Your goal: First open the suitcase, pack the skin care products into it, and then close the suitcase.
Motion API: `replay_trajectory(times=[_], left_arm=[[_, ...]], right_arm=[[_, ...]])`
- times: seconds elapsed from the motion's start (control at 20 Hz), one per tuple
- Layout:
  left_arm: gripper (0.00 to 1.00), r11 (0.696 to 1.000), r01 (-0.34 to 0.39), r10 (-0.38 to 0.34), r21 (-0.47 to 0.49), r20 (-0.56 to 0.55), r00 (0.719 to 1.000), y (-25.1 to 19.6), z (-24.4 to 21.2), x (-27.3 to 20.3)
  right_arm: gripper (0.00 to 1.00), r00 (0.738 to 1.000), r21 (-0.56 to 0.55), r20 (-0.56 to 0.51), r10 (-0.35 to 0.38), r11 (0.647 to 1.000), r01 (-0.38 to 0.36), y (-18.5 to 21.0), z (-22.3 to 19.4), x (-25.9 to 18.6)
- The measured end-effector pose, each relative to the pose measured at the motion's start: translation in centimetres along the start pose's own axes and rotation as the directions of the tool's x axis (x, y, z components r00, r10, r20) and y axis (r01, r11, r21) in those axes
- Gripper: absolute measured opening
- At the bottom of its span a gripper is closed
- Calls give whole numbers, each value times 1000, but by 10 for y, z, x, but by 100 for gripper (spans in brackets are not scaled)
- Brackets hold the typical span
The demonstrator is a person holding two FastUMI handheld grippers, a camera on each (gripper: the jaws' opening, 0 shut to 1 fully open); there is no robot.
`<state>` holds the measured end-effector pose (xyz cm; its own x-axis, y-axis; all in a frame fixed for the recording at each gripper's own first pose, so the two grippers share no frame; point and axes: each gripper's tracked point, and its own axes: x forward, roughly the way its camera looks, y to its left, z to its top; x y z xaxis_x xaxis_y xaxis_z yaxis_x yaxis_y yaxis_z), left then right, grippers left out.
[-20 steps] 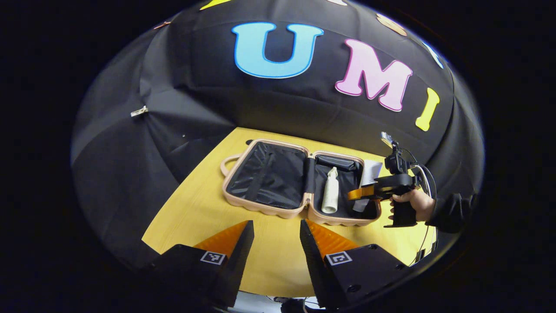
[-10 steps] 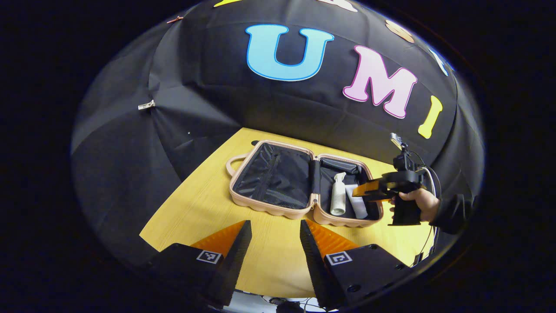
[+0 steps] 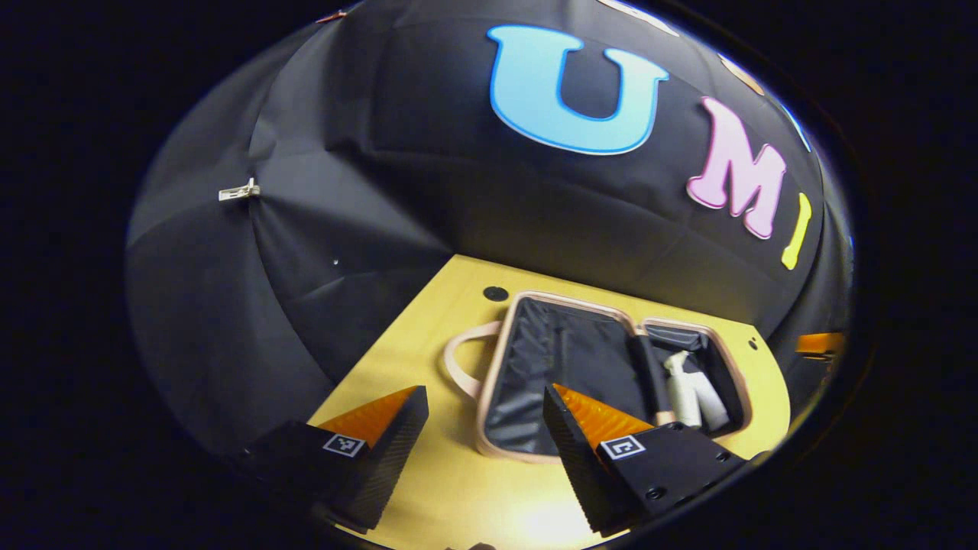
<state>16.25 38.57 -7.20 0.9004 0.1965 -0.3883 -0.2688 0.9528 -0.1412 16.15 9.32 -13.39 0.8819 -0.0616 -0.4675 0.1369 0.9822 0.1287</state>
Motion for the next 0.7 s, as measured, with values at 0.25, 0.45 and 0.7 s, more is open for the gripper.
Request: replay_trajectory(times=[0.25,0.45,0.7], left_arm=[[96,1000,-4,3,-2,-125,992,30,-7,110],[88,999,14,-25,-37,-328,944,42,-41,161],[82,994,7,34,106,-380,925,41,-43,173]], right_arm=[[98,990,-109,38,-134,984,138,-67,-10,-48],[98,979,-48,24,-201,978,202,-85,-34,-78],[98,962,-106,74,-261,958,268,-117,-33,-100]])
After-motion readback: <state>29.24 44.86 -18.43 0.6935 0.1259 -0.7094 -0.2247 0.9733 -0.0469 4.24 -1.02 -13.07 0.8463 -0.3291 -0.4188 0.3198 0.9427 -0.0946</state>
